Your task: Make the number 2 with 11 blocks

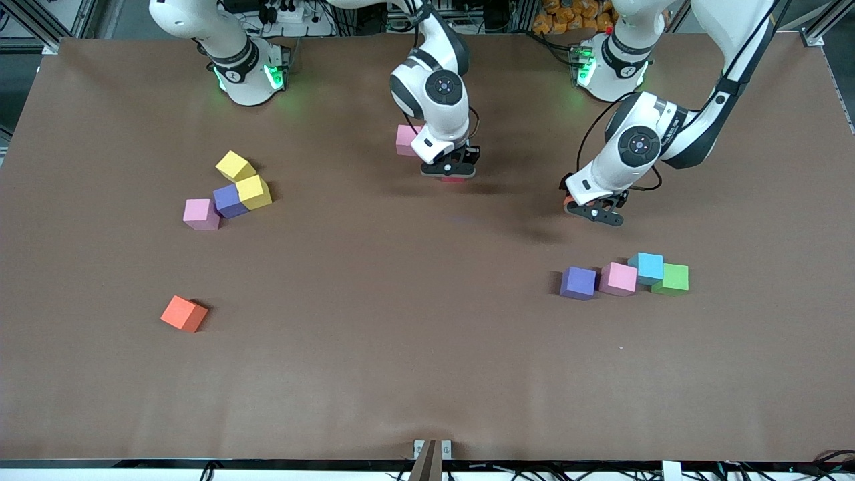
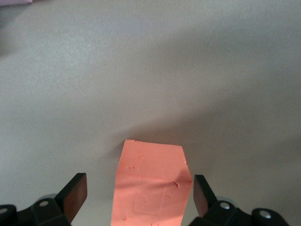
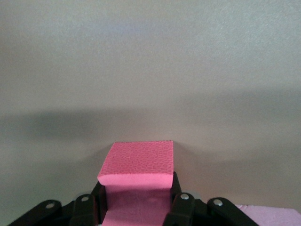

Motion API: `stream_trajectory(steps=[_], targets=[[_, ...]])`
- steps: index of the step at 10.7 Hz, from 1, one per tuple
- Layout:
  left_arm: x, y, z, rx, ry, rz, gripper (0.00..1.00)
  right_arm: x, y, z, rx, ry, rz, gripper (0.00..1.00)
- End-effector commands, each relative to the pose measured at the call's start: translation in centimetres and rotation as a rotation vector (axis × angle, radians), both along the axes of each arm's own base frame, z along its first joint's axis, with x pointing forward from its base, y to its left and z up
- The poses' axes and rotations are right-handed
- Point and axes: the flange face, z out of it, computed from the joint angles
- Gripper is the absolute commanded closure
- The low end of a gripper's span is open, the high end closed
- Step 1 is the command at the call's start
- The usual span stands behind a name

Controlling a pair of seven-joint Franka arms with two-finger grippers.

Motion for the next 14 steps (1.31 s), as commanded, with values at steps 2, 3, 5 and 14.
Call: stream_trajectory(steps=[2,3,5,14], targets=[[-0.9,0.5,0.6,0.033,-0.029,-0.021,0.0,-0.7,0.4,-1.8,-0.017,0.016,-0.006,0.42],[-1.1,0.5,0.4,0.031,-0.029,-0.022,0.0,-0.6,0.5,-1.6,-0.014,0.015,-0.014,0.1],[-1.6,0.5,0.1,0.024,-0.038,-0.022,0.0,-0.2,0.6,-1.0,-0.001,0.011,-0.017,0.0],[-3.0,0.0,-0.6,0.013,-0.043,-0.027,0.0,12.2,-7.6,6.6,0.008,-0.008,0.127,0.0]])
